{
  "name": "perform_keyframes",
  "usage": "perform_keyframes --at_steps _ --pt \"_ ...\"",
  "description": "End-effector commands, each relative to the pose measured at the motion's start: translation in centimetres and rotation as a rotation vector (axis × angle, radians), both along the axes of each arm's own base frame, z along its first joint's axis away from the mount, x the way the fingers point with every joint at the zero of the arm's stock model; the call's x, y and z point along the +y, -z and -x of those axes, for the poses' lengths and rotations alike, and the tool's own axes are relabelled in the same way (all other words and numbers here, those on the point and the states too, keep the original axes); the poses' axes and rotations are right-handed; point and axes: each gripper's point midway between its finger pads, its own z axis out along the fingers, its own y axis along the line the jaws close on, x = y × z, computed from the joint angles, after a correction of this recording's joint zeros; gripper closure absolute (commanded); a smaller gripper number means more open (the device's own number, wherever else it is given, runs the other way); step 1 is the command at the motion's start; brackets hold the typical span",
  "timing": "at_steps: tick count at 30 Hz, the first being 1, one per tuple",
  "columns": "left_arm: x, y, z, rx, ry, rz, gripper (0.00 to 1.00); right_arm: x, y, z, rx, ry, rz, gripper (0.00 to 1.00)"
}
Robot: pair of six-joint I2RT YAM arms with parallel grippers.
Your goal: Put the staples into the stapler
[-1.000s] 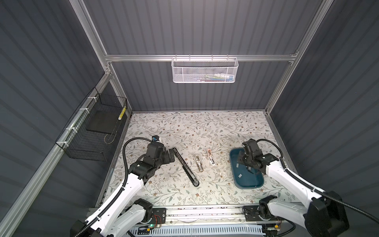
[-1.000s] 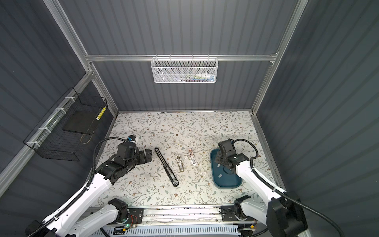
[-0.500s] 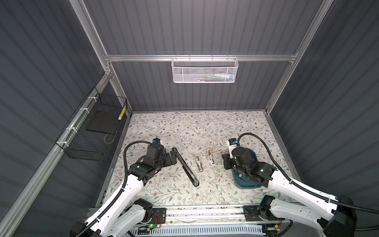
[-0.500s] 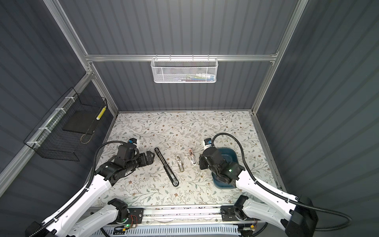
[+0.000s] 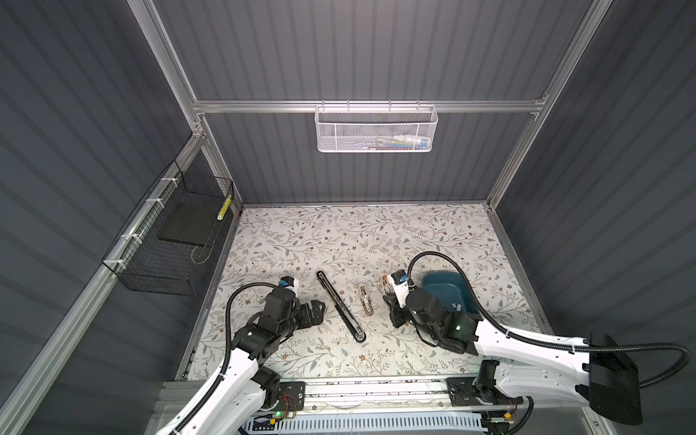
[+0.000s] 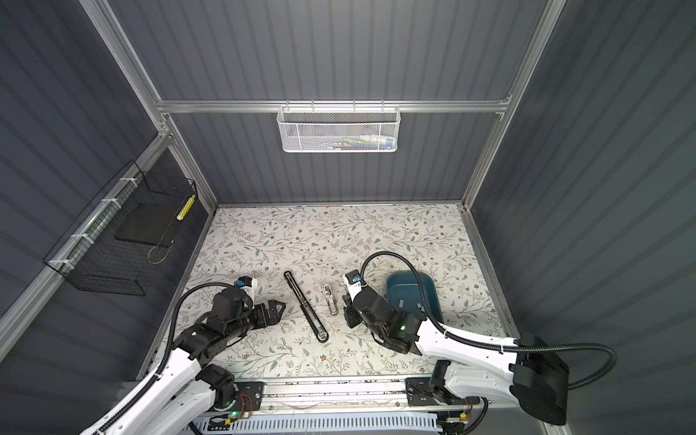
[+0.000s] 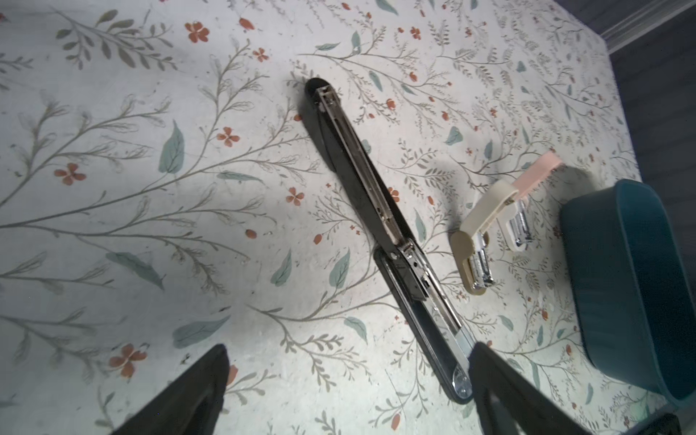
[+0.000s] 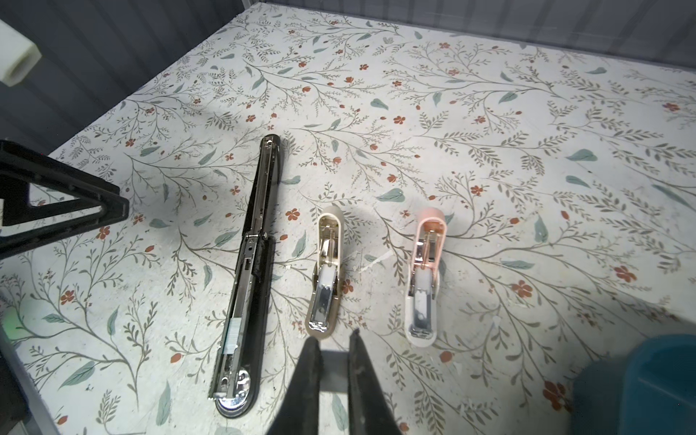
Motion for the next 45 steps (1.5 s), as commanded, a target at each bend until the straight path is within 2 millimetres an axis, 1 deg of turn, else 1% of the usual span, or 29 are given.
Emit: perform_keyframes --at_steps 1,3,5,7,11,15,18,21,31,34,39,45 --pt "-1.5 -1.5 0.1 -0.093 0.105 0.053 0.01 1.5 -0.8 -0.4 -0.051 -0.015 -0.021 0.87" --pt "-2.2 -0.9 0.4 -0.072 0.134 0.078 0.01 1.9 -0.2 -0.4 -0.045 -0.018 -0.024 0.87" --pt "-3.3 -0.3 0.8 -0.035 0.193 0.111 0.01 2.4 0.3 -0.5 -0.037 -0.020 -0.038 0.86" --pt "-4.1 0.1 1.0 -0.007 0.232 0.124 0.03 2.9 1.0 -0.8 -0.026 -0.015 -0.042 0.86" --pt "-3.7 0.6 0.6 0.001 0.207 0.102 0.02 4.1 2.3 -1.3 -0.003 -0.021 -0.016 0.87" --pt "-3.4 0.8 0.4 -0.001 0.189 0.086 0.01 5.1 4.3 -1.3 0.036 -0.032 -0.003 0.87" --pt "-3.2 0.7 0.4 -0.011 0.184 0.085 0.01 5.5 5.3 -1.4 0.048 -0.036 0.021 0.88" --pt "-3.2 0.5 0.6 -0.022 0.184 0.091 0.01 5.3 6.2 -1.8 0.052 -0.013 0.055 0.88" --pt "-3.3 0.7 0.6 -0.014 0.188 0.095 0.01 5.8 8.1 -2.7 0.062 0.011 0.093 0.89" --pt "-3.3 0.6 0.6 -0.017 0.189 0.096 0.01 5.8 8.4 -3.0 0.061 0.030 0.099 0.90" --pt "-3.3 0.6 0.6 -0.018 0.187 0.095 0.01 5.1 8.5 -3.6 0.067 0.061 0.095 0.89" --pt "-3.3 0.7 0.6 -0.014 0.188 0.092 0.01 5.5 9.1 -3.5 0.088 0.050 0.101 0.89"
